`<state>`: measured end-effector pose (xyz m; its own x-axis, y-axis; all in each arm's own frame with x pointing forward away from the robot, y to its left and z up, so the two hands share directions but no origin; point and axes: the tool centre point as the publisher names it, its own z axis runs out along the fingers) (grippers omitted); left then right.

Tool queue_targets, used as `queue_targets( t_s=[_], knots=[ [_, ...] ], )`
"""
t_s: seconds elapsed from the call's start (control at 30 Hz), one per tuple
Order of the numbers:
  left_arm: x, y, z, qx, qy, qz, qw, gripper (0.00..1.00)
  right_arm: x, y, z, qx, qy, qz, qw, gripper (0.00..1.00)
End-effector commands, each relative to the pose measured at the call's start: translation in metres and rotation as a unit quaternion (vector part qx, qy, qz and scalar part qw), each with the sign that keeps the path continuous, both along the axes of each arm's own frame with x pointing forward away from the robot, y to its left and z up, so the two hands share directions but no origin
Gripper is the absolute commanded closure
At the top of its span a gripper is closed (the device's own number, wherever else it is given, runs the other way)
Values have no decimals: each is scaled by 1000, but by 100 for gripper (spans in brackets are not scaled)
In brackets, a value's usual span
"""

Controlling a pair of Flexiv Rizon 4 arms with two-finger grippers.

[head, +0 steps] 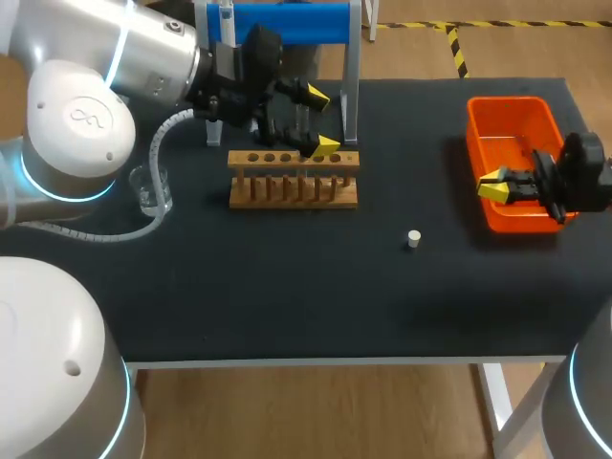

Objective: Invert the test tube, pick up the pipette, mount the tip to pipette, aspirate from beaker and dispense into the tube, eject the tip, return the pipette, and cap with the stopper.

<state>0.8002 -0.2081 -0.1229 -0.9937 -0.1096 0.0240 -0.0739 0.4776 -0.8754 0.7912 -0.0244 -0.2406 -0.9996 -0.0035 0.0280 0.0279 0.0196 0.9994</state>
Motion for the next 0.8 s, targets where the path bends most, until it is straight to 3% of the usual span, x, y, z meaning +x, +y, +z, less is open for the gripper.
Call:
queue_targets(
  t_s=[0.03,0.33,0.57,0.8],
  knots=[
    [0,0,1,1,1,0,1000,0,-1,0,0,-1,0,-1,1000,100],
    [0,0,1,1,1,0,1000,0,-1,0,0,-1,0,-1,1000,100],
    [20,52,-12,-3,19,58,998,0,-1,0,0,-1,0,-1,1000,100],
    [43,99,-15,-9,14,116,993,0,-1,0,0,-1,0,-1,1000,100]
  ],
)
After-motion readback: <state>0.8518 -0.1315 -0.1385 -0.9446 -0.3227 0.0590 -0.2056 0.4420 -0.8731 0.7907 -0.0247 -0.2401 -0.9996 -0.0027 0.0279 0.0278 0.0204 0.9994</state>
